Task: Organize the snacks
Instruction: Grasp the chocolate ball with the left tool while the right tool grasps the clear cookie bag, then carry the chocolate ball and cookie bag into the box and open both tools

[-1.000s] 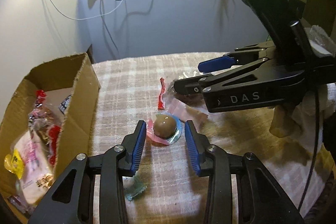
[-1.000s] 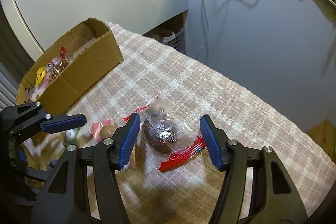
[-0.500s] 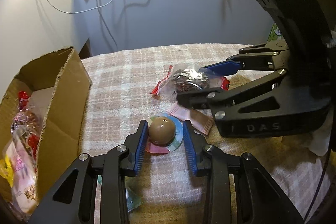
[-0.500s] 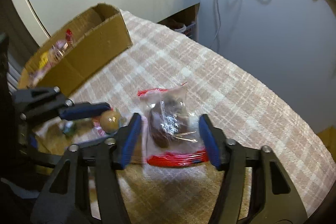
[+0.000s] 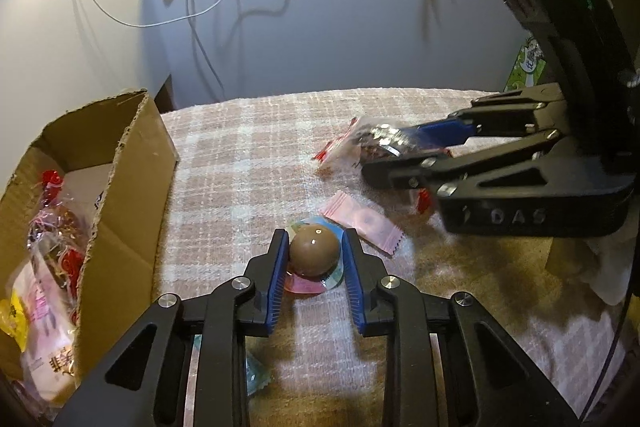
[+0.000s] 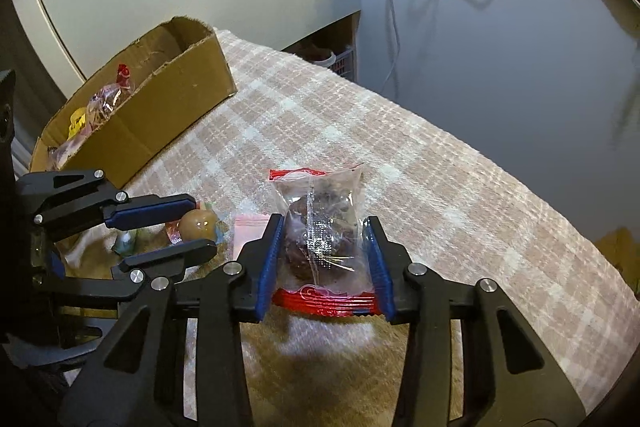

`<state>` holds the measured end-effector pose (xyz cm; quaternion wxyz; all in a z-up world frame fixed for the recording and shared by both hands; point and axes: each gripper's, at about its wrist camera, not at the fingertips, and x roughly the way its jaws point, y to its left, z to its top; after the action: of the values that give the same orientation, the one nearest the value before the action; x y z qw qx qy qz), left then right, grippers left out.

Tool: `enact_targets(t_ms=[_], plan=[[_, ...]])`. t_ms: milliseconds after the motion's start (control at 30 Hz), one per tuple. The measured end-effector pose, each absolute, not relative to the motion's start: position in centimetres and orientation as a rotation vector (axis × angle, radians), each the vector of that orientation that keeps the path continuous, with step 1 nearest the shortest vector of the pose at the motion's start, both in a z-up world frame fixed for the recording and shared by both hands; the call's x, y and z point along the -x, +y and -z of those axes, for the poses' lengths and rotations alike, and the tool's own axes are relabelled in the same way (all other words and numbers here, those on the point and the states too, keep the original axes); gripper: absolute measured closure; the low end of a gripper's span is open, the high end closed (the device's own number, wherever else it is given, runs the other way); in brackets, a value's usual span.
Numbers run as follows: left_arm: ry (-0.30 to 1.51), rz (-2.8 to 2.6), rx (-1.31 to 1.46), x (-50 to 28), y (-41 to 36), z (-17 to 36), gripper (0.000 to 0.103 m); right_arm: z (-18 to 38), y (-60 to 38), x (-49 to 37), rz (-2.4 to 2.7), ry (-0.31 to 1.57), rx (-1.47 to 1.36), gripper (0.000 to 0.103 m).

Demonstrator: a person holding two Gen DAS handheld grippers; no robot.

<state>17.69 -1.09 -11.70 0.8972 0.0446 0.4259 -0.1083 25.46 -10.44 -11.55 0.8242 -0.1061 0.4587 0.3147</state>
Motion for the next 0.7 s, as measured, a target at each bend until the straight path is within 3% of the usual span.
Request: enact_targets(t_ms=[700], plan=[[0.641, 0.206, 0.019, -14.2, 3.0, 4.0, 0.078, 2.7, -9.6, -20.9, -0.632, 0.812, 0.209, 0.062]])
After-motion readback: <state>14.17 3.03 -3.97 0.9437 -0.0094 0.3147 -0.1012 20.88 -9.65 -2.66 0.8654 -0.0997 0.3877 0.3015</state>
